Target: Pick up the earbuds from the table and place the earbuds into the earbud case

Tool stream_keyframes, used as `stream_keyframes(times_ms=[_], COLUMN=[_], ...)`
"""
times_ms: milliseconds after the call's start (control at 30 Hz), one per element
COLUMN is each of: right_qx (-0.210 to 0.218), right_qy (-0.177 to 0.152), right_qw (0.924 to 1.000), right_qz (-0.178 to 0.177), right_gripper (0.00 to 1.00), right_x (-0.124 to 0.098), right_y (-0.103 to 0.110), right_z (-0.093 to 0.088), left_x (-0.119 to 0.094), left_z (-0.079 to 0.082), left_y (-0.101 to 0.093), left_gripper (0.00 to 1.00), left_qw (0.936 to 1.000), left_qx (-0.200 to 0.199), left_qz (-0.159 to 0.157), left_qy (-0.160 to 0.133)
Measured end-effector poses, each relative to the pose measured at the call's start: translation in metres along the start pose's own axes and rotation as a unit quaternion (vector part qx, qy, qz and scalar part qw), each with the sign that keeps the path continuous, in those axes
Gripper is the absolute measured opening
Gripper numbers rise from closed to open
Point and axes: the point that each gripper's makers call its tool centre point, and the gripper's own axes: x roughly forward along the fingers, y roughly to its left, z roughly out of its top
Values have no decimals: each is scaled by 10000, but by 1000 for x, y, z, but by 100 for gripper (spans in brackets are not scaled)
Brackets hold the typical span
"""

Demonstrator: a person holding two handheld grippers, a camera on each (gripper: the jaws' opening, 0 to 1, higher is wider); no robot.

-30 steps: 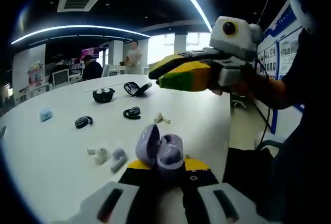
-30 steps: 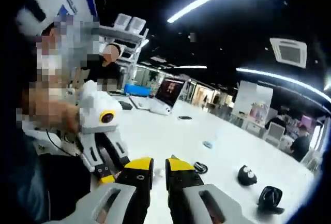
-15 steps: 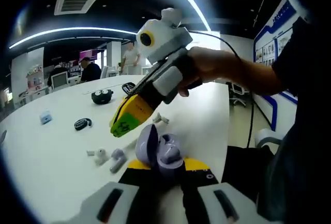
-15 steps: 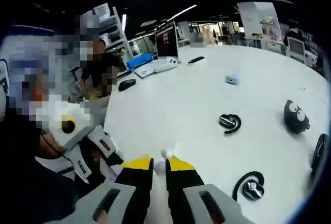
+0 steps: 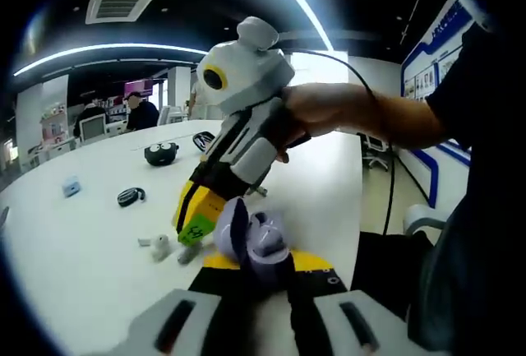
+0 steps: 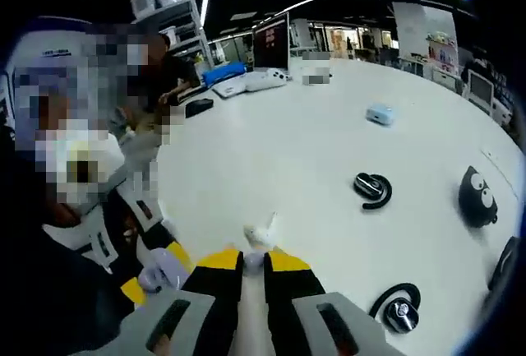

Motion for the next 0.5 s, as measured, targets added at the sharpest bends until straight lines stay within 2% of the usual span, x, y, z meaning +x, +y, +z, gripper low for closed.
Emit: stream_keyframes(times_ms=[500], right_qx=[-233], right_qy=[42], right_qw=[9992], right_qz=[-315], right_gripper=[11], right_x=[-20], right_y=[-23], right_z=[-10], left_x=[-1], left_z=[0], left_y=[2], left_gripper=[20], left_qw=[10000], left_qx=[-15], left_qz=[23], left_qy=[21])
